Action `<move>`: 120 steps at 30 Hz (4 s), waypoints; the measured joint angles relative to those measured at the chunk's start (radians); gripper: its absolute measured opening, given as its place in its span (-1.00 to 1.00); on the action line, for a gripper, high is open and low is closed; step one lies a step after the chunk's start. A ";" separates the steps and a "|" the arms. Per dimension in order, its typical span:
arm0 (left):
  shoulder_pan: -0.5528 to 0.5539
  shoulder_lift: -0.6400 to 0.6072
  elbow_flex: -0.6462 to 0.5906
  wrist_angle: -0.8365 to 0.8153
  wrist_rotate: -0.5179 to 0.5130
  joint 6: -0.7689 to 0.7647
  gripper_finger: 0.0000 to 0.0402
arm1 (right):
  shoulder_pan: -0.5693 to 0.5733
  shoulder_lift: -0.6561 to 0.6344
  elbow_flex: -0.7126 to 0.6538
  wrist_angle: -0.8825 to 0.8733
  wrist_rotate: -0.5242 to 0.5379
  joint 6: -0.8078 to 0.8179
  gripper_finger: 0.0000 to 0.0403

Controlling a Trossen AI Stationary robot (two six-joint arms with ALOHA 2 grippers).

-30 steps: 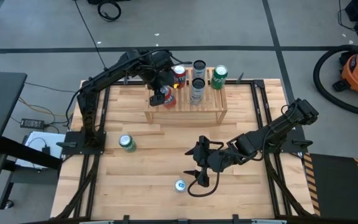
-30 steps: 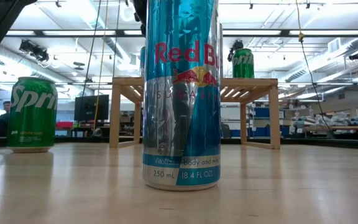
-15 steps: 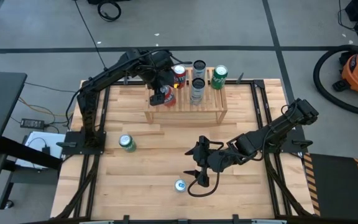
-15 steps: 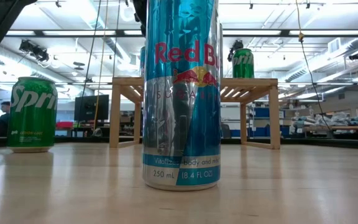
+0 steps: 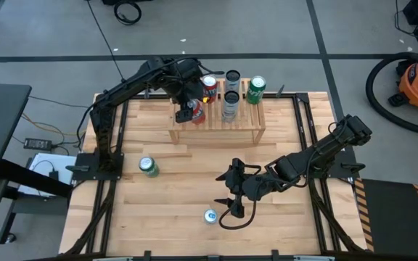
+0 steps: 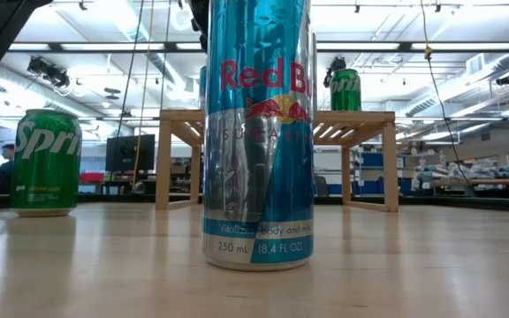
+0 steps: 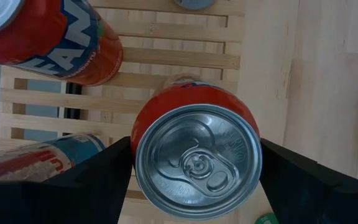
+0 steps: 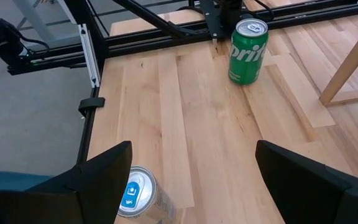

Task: Place canned beverage on shelf
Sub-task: Put the red soda can on the shelf aligned with the other red soda can

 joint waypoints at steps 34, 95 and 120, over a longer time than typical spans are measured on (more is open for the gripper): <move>-0.005 0.000 0.000 0.012 0.001 0.005 0.57 | 0.000 0.000 0.000 0.000 0.000 0.000 0.75; 0.000 -0.005 0.015 -0.028 -0.028 -0.053 0.86 | 0.000 0.000 0.000 0.233 0.000 0.000 0.75; -0.123 -0.294 0.029 -0.058 -0.030 -0.158 0.86 | -0.075 0.000 0.000 0.616 -0.235 -0.049 0.75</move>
